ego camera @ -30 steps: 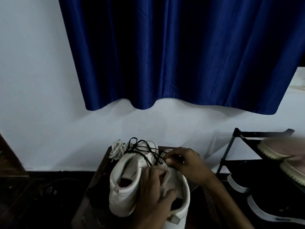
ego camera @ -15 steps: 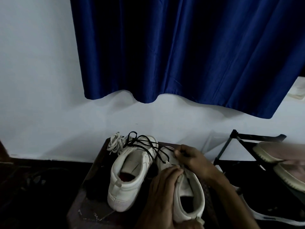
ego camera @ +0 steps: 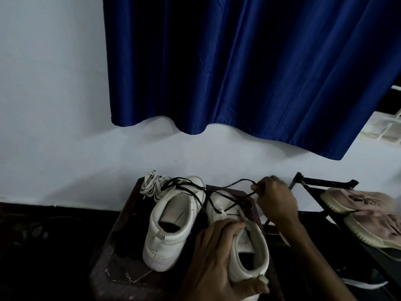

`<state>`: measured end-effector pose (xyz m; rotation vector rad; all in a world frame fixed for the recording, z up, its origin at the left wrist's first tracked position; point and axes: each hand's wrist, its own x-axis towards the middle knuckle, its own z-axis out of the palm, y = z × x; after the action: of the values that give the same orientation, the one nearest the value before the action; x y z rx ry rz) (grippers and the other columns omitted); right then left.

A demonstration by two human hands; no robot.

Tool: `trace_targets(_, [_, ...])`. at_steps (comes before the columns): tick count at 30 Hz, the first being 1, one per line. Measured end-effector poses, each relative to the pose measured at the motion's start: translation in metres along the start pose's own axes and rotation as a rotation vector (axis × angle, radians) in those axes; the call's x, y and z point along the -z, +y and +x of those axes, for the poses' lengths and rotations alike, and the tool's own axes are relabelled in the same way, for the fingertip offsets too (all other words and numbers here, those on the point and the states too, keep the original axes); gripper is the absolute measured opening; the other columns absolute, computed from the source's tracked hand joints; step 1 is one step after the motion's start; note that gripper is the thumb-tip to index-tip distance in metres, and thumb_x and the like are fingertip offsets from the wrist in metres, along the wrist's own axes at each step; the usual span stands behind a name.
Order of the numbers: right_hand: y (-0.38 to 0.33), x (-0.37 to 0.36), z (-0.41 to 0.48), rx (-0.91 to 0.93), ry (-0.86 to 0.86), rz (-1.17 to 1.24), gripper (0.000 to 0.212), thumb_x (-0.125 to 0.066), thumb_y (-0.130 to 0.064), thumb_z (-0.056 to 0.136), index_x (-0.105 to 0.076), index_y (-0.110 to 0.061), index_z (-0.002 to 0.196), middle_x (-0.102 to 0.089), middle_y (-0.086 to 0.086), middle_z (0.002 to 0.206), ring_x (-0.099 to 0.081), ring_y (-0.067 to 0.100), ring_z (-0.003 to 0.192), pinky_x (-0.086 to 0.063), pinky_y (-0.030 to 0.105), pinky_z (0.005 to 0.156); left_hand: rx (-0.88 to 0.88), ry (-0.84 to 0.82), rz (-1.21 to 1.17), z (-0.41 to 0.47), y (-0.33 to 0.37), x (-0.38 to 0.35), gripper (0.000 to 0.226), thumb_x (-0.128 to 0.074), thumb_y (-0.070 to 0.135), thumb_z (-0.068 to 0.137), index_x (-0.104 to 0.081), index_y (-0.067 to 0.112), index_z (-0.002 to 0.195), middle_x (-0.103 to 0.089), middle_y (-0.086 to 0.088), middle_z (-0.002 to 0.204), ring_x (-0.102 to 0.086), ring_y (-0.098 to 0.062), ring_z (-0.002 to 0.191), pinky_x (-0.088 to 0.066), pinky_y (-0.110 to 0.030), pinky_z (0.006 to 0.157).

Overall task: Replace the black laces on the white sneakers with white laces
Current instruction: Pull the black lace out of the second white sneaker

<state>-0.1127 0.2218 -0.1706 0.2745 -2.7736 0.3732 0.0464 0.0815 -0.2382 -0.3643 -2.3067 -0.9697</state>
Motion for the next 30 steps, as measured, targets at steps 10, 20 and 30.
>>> trace_targets(10, [-0.026,0.015,-0.002,0.516,-0.463,0.164,0.018,-0.078,-0.021,0.079,-0.072,-0.021,0.096,-0.057,-0.010,0.089,-0.051,0.000,0.072,-0.039,0.014,0.067,-0.004,-0.005,-0.020,0.001,-0.001,-0.004,0.090,-0.051,0.084,0.071,-0.032,0.036,0.145,-0.029,0.024,0.147,-0.027,0.004,0.137,-0.020,-0.014,0.108])
trace_targets(20, [0.012,0.029,0.014,0.563,-0.343,-0.237,0.012,-0.063,-0.026,0.084,-0.055,-0.033,0.081,-0.052,-0.017,0.087,-0.050,0.003,0.090,-0.045,0.034,0.086,-0.009,-0.038,-0.015,0.000,-0.001,-0.004,0.087,-0.034,0.091,0.072,-0.041,0.035,0.139,-0.036,0.024,0.143,-0.035,0.003,0.133,-0.029,-0.022,0.104])
trace_targets(30, [-0.028,0.028,-0.001,0.629,-0.517,0.131,0.014,-0.074,-0.027,0.081,-0.072,-0.028,0.094,-0.055,-0.016,0.090,-0.052,-0.005,0.076,-0.038,0.011,0.070,0.013,-0.049,-0.059,0.003,0.001,-0.005,0.093,-0.040,0.091,0.071,-0.034,0.035,0.145,-0.030,0.022,0.148,-0.030,0.000,0.138,-0.027,-0.021,0.107])
